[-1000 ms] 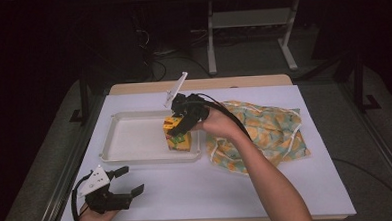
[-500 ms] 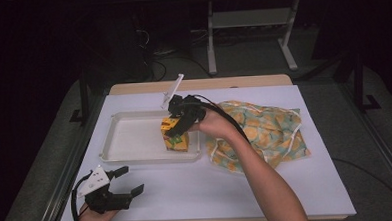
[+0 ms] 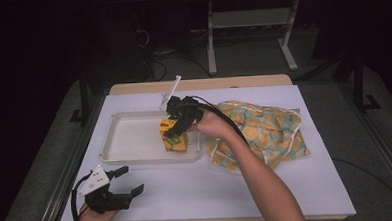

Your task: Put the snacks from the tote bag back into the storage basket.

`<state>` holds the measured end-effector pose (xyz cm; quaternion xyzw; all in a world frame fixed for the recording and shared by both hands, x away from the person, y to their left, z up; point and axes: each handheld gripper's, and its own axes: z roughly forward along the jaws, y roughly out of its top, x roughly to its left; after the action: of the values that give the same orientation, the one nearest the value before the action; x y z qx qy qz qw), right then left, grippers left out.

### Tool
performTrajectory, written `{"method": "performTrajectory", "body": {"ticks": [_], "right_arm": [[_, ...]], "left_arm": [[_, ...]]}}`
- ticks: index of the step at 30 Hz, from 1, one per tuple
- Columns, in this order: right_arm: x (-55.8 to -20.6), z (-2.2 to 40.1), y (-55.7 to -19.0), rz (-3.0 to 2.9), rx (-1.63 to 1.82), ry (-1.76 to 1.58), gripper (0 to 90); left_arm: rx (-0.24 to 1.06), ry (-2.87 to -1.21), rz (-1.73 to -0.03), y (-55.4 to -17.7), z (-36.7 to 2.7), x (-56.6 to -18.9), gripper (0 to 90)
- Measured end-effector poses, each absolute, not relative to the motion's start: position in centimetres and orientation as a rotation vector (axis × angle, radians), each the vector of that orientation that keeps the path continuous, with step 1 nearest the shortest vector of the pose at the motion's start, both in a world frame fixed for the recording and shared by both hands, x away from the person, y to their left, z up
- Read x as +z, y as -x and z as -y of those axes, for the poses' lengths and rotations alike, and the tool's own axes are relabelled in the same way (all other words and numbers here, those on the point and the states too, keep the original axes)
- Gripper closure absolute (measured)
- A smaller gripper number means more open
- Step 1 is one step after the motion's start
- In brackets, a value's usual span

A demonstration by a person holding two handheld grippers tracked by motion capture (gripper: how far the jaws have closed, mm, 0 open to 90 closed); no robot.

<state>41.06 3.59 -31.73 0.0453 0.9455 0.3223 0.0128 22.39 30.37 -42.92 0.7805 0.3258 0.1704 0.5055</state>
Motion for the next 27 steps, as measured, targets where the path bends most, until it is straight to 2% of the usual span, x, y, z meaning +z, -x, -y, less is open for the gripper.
{"method": "performTrajectory", "body": {"ticks": [27], "right_arm": [[-33.0, -4.5, -41.3, -2.960, 0.985, -0.140, 49.6]], "left_arm": [[0.410, -1.876, -0.785, -22.4, -30.3, -42.9, 14.9]]}}
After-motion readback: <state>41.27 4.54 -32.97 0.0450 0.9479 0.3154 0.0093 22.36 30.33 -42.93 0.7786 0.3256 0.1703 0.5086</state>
